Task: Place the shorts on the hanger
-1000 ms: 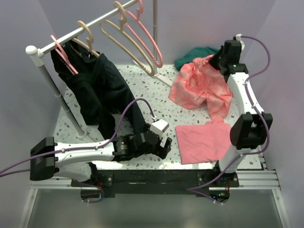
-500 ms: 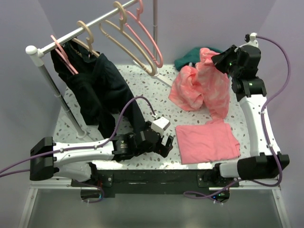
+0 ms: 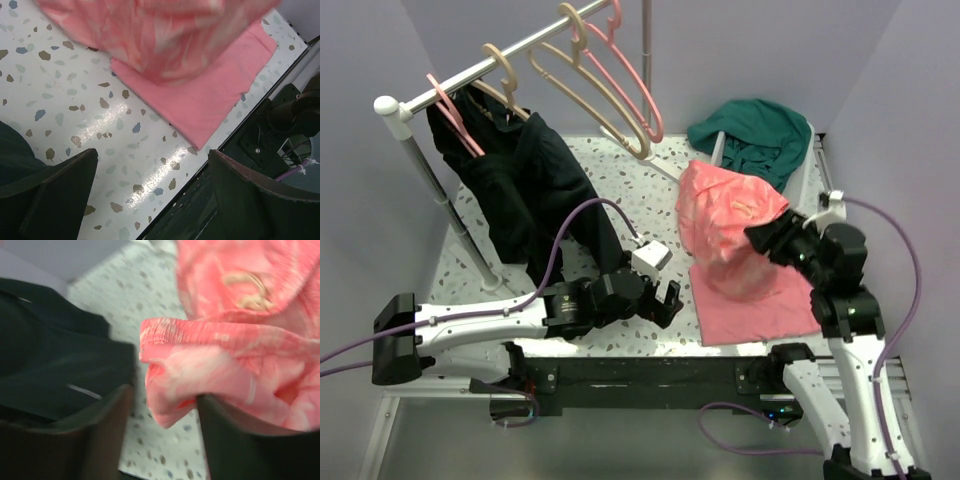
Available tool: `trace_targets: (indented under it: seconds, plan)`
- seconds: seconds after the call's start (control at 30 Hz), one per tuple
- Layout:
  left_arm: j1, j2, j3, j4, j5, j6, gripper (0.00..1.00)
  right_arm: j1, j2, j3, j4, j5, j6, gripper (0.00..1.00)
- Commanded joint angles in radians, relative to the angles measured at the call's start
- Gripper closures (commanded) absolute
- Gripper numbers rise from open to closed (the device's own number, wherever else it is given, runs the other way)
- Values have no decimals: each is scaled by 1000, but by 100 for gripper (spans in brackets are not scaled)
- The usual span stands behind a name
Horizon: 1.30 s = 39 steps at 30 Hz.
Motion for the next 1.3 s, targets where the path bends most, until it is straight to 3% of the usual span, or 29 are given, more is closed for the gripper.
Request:
trace_targets:
  seconds: [0.0, 0.03, 0.07, 0.37, 0.53, 0.7, 0.87, 0.97, 1.03, 1.1, 1.17, 1.27]
  plan:
    - [19, 2, 35, 5, -18, 0, 5, 1, -118, -118, -251, 168, -51, 27]
    - [22, 10, 38, 4, -12, 0, 5, 1, -145, -112, -292, 208, -48, 16]
    - [25, 21, 39, 2, -11, -10, 7, 1, -150, -107, -303, 238, -39, 15]
    - [63, 125, 74, -30, 11, -59, 14, 1, 81, -136, -147, 229, -59, 14]
    - [120, 205, 100, 57, 81, -62, 21, 1, 232, -115, -3, 321, -48, 19]
    - [145, 387, 235, 27, 54, -87, 32, 1, 402, -78, 70, 335, -46, 35]
    - [184, 528, 341, -4, 33, -162, 44, 1, 425, -92, 117, 341, -40, 36]
    - [195, 597, 387, 2, 25, -164, 42, 1, 427, -107, 151, 282, -46, 35]
    - [195, 634, 441, -22, 14, -167, 31, 1, 425, -136, 166, 245, -39, 35]
    - [198, 680, 478, -85, -12, -182, 30, 4, 417, -170, 160, 223, -36, 36]
    - [203, 676, 457, -70, -50, -205, 26, 4, 385, -192, 148, 228, -39, 36]
    - [236, 651, 365, 25, 8, -225, 26, 4, 323, -228, 128, 236, -45, 36]
